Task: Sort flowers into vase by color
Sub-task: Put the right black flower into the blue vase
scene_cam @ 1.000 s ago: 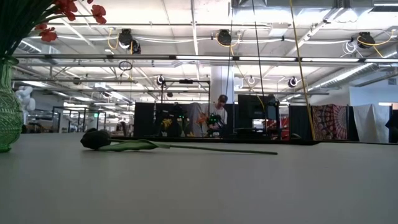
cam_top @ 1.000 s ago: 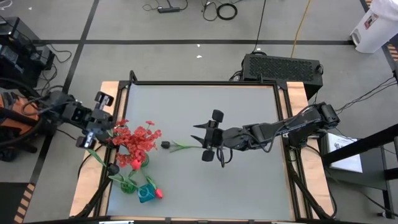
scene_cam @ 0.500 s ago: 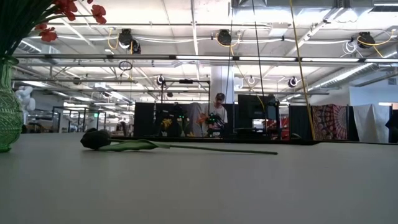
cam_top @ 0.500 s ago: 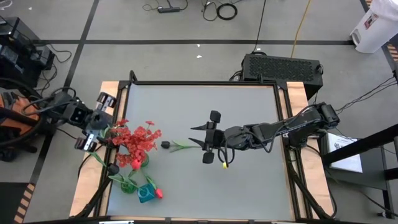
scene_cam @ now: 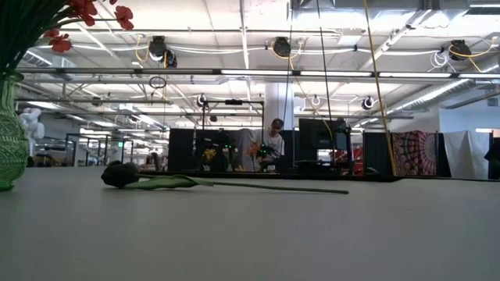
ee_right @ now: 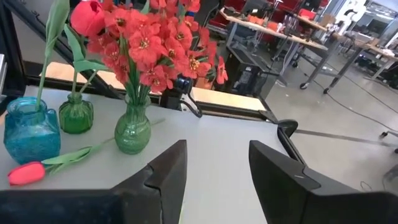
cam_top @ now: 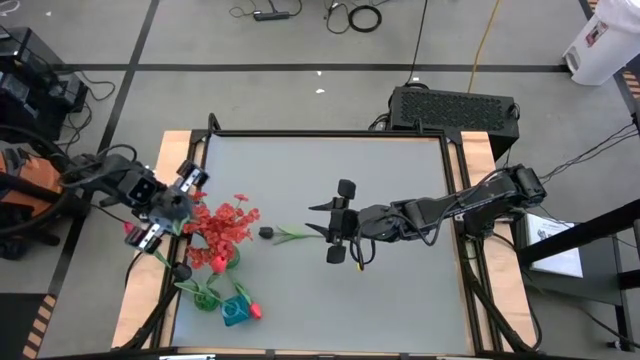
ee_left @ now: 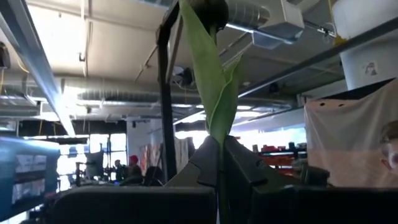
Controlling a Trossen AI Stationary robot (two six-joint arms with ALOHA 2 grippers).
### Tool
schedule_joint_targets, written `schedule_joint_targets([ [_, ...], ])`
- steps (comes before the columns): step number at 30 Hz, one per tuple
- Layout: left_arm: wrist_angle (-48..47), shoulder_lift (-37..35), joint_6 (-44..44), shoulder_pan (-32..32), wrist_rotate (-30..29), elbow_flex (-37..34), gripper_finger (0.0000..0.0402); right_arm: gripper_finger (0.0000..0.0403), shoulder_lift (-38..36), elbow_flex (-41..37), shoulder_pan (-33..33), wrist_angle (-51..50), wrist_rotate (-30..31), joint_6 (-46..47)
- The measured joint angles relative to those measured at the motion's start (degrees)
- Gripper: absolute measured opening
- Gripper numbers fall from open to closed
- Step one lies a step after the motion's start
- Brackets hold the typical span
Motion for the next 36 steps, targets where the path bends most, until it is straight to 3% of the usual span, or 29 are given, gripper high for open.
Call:
schedule_joint_targets([
  [5, 0.0, 1.4, 1.2, 0.0, 0.0, 0.0, 0.0011, 0.0164, 0.0, 0.0, 0.0, 4.3, -0.3, -1.9],
  [14, -1.3, 2.6, 2.9, 0.2, -2.5, 0.0, 0.0011, 0.0164, 1.0, 0.0, 0.0, 19.3, -14.5, -5.1],
  [20, 1.5, 3.3, 8.7, 0.2, -8.3, 0.0, 0.0011, 0.0164, 4.1, 0.0, -0.7, 26.5, -16.3, -8.1],
  [29, 7.1, 4.6, 14.0, 0.2, -8.4, 0.0, 0.0011, 0.0164, 5.8, 0.0, -1.8, 31.4, -16.6, -8.7],
  [36, 9.9, 9.5, 15.6, 2.9, -8.2, 0.1, 0.0011, 0.0164, 5.9, 0.0, -2.3, 34.7, -19.8, -9.2],
])
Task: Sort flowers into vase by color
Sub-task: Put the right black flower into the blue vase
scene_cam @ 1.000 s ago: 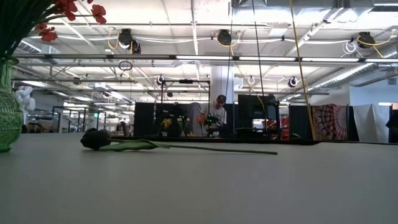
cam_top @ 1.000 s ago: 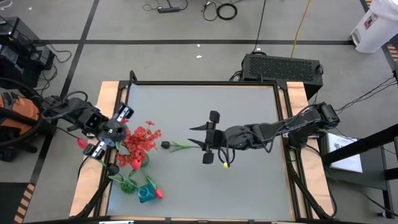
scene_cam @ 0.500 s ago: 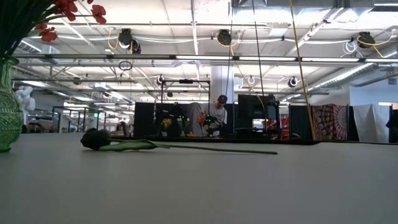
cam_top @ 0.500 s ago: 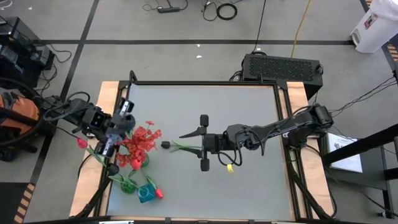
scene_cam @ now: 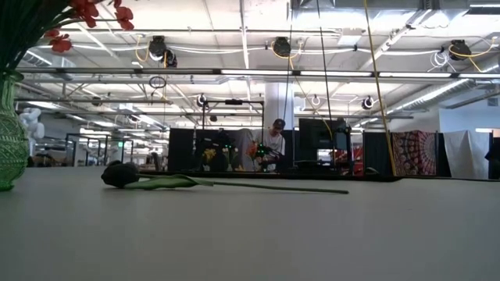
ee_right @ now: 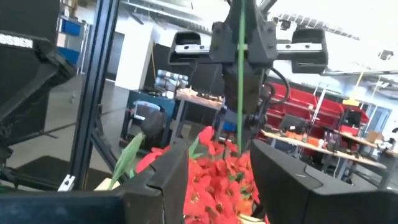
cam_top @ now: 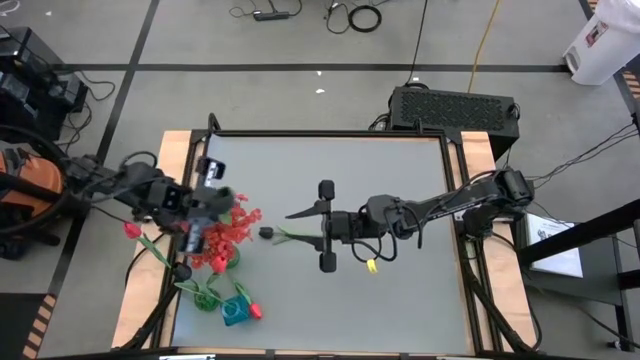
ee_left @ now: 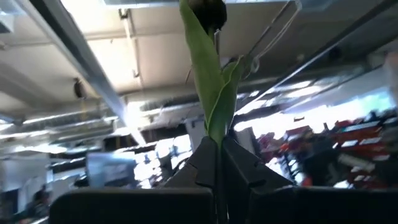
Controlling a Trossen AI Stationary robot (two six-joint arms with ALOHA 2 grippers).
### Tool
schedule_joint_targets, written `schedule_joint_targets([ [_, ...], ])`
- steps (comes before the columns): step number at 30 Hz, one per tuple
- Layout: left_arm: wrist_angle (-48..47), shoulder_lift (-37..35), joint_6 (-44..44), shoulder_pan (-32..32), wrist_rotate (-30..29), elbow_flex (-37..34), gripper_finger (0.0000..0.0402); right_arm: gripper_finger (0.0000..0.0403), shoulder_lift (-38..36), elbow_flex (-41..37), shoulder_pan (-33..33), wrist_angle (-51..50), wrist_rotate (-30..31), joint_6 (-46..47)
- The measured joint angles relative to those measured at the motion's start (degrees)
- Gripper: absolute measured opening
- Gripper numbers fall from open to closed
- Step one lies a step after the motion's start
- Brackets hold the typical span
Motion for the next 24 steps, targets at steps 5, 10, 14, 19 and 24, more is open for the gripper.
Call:
schedule_joint_targets([
  [5, -6.6, 2.9, 0.8, 5.0, 1.4, 4.4, 0.0011, 0.0164, 0.0, 0.0, -0.5, -0.8, 0.3, -0.1],
  [10, -23.7, 3.9, 0.8, 9.6, 4.1, 13.6, 0.0011, 0.0164, 0.0, 0.0, -0.4, -4.2, 0.3, 0.5],
  [14, -33.8, 4.9, 0.8, 12.4, 4.2, 18.8, 0.0011, 0.0164, 0.0, 0.0, -0.5, -3.1, 0.5, -0.6],
  [19, -38.9, 6.6, 1.1, 15.6, 4.5, 20.3, 0.0011, 0.0164, 0.0, 0.0, -1.4, 2.6, 0.5, -3.3],
  [24, -37.8, 11.8, 1.0, 18.1, 12.5, 20.3, 0.0011, 0.0164, 0.0, 0.0, -3.0, 5.2, 0.5, -3.4],
])
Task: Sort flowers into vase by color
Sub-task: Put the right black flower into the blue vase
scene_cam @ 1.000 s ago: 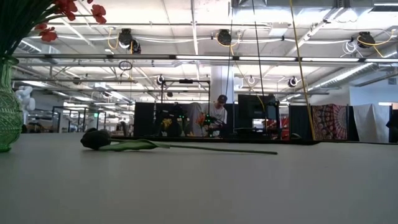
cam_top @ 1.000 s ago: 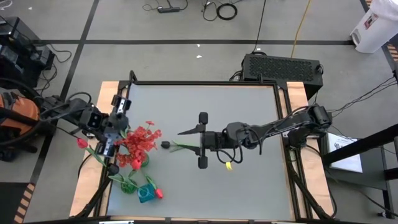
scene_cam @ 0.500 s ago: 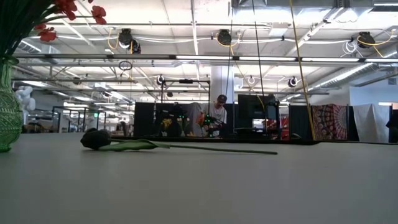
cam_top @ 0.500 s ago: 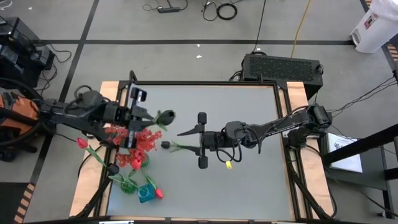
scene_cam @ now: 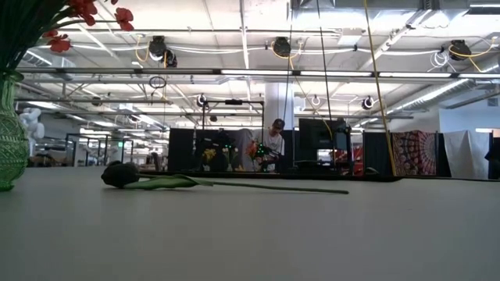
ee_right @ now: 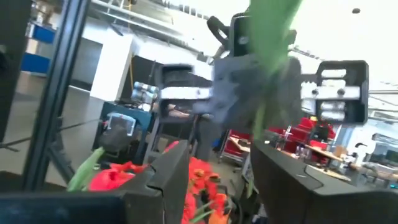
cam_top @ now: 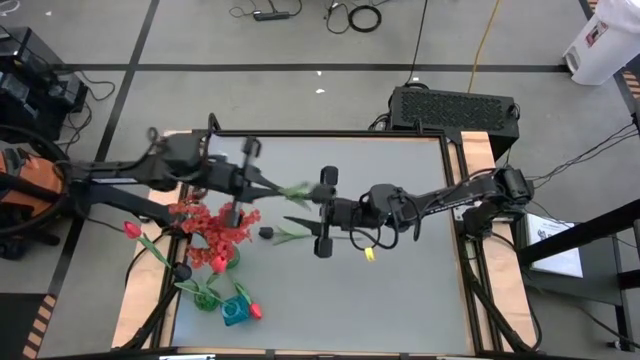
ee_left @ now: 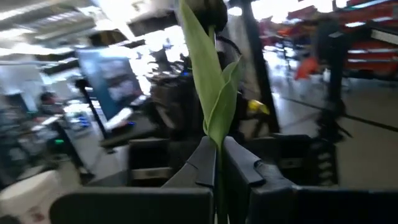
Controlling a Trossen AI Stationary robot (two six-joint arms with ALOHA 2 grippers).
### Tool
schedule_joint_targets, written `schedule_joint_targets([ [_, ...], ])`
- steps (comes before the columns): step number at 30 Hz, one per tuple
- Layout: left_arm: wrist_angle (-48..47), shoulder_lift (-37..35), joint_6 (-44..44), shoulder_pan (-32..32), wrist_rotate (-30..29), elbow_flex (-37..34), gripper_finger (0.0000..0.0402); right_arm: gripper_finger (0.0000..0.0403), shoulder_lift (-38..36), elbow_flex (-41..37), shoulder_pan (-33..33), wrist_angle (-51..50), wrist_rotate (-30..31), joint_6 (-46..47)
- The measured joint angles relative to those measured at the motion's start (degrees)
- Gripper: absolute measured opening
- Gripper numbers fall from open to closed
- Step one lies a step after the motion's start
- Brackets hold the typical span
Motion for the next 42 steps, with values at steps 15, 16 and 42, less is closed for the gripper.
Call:
schedule_joint_targets([
  [15, -4.4, 0.4, 1.2, 1.9, 2.5, 0.0, 0.0011, 0.0164, -0.5, 0.0, -0.1, 2.1, 1.4, -4.8],
  [16, -5.3, -0.2, 1.3, 1.9, 2.5, 0.0, 0.0011, 0.0164, -0.5, 0.0, -0.1, 2.6, 1.2, -4.8],
  [42, -5.0, 2.2, 1.1, 1.9, 5.6, -0.1, 0.0011, 0.016, -0.6, 0.0, -0.2, 8.6, -2.9, -2.4],
])
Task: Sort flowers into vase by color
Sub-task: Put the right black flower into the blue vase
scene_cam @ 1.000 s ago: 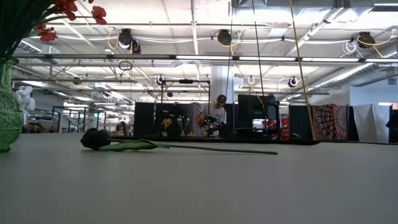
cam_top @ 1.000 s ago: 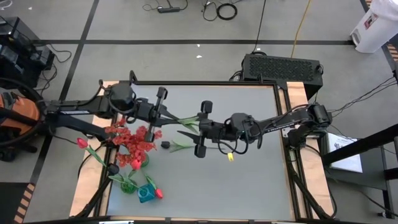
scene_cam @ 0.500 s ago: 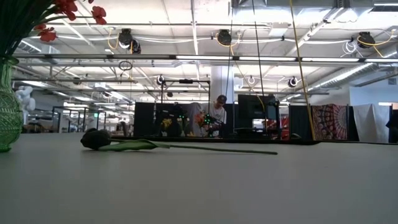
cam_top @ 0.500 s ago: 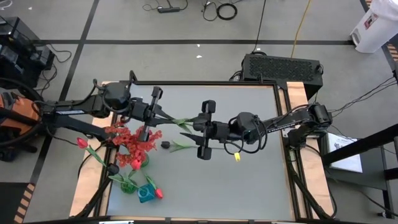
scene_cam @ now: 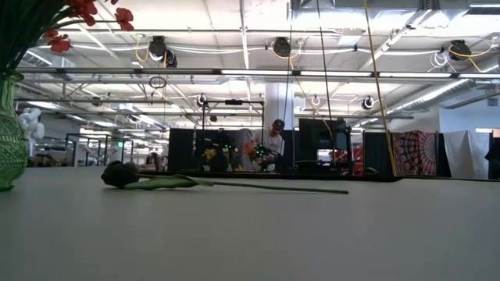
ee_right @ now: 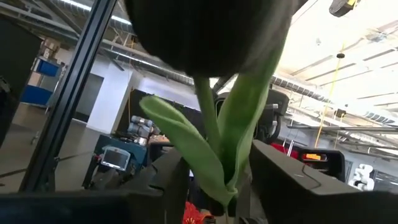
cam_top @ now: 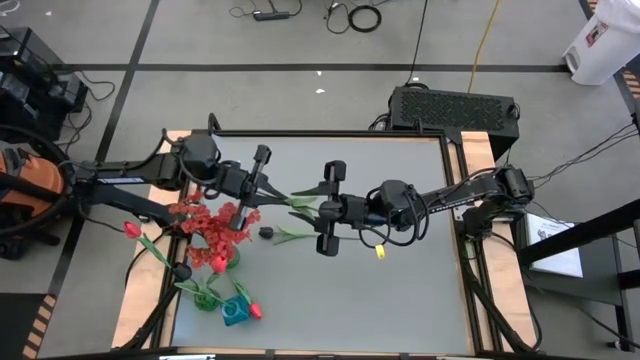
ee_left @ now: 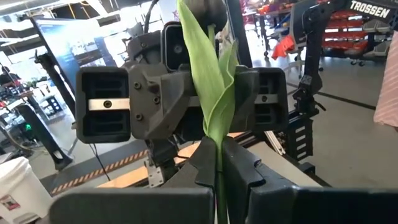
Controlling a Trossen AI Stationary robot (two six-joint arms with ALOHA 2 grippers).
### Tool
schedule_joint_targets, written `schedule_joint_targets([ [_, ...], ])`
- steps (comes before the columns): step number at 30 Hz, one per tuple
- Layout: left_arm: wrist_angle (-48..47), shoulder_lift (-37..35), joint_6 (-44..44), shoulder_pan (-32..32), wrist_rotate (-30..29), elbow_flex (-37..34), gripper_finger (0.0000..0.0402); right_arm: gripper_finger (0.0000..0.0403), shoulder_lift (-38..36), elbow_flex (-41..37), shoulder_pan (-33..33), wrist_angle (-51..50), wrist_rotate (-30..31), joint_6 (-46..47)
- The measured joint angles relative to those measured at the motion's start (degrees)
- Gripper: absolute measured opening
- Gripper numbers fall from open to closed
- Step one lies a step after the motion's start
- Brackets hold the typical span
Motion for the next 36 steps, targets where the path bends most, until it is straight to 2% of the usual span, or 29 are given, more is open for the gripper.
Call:
schedule_joint_targets([
  [4, 0.0, 0.0, -0.1, 0.0, 0.0, 0.0, 0.0015, 0.0124, 0.0, 0.0, 0.0, 0.0, 0.4, 0.0],
  [11, -1.8, -0.1, -1.2, 0.0, -0.3, 0.0, 0.0056, 0.0012, 0.0, 0.0, 0.1, -1.1, 4.3, -0.4],
  [16, -6.9, -0.5, -0.1, 0.0, -3.9, 0.0, 0.0101, 0.0005, 0.0, 0.0, 0.0, -3.2, 5.0, -0.1],
  [19, -11.2, -1.4, 1.3, 0.0, -7.7, 0.0, 0.0132, 0.0004, 0.0, 0.0, 0.0, -5.4, 7.6, 0.0],
  [22, -15.4, -2.0, 1.5, 0.0, -8.2, 0.0, 0.016, 0.0003, -0.1, 0.0, 0.0, -9.2, 10.4, 0.3],
  [25, -19.3, -2.1, 1.4, 0.0, -8.7, 0.0, 0.018, 0.0002, -0.2, 0.0, 0.0, -14.2, 10.8, 3.1],
  [32, -24.0, -1.0, 1.4, 0.0, -11.4, 0.0, 0.0192, 0.0001, -0.2, 0.0, 0.0, -23.9, 10.8, 9.7],
  [36, -23.9, 0.3, 1.4, 0.0, -11.4, 0.0, 0.0192, 0.0001, -0.3, 0.0, 0.0, -24.7, 10.8, 10.6],
])
